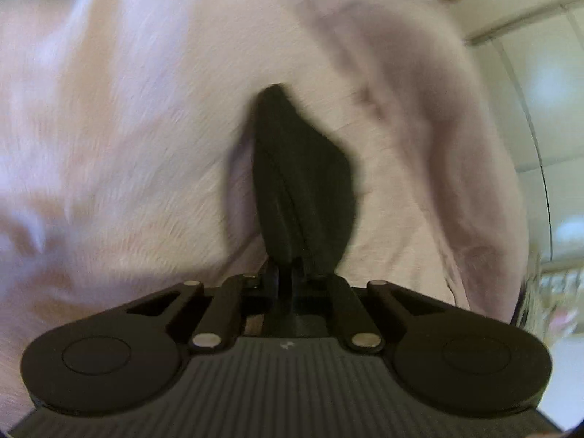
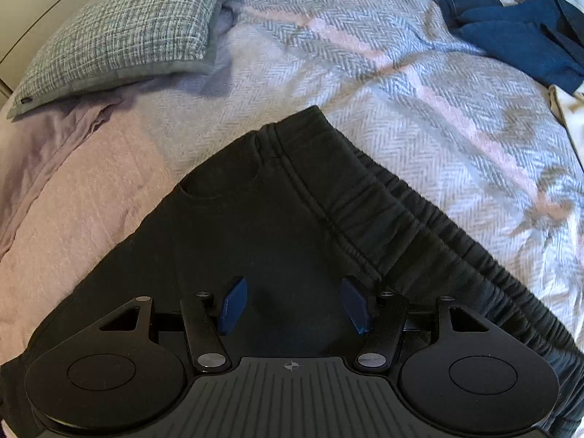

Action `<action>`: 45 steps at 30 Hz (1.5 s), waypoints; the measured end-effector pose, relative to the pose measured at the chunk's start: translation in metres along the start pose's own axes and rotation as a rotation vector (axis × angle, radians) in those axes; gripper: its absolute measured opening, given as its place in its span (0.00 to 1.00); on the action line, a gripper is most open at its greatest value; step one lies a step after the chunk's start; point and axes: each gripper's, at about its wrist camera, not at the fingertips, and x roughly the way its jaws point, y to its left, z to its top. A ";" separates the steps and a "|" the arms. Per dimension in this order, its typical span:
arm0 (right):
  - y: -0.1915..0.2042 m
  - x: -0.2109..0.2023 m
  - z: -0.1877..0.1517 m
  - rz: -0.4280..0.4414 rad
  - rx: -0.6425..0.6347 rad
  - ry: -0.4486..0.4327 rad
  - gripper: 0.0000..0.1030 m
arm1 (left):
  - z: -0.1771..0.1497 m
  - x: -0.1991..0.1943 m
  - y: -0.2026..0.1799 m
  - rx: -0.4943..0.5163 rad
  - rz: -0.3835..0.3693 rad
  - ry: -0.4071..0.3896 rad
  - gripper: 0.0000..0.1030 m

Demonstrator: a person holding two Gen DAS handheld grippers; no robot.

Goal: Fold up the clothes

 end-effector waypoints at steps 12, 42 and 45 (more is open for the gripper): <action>0.010 0.004 -0.005 0.031 0.000 0.021 0.59 | -0.092 0.033 -0.144 0.792 0.135 0.034 0.29; -0.008 -0.003 -0.012 -0.017 0.049 0.004 0.60 | 0.024 -0.033 -0.027 0.228 -0.199 -0.216 0.03; -0.008 -0.002 -0.017 -0.002 0.054 0.010 0.60 | 0.023 -0.067 0.035 0.116 0.025 -0.223 0.08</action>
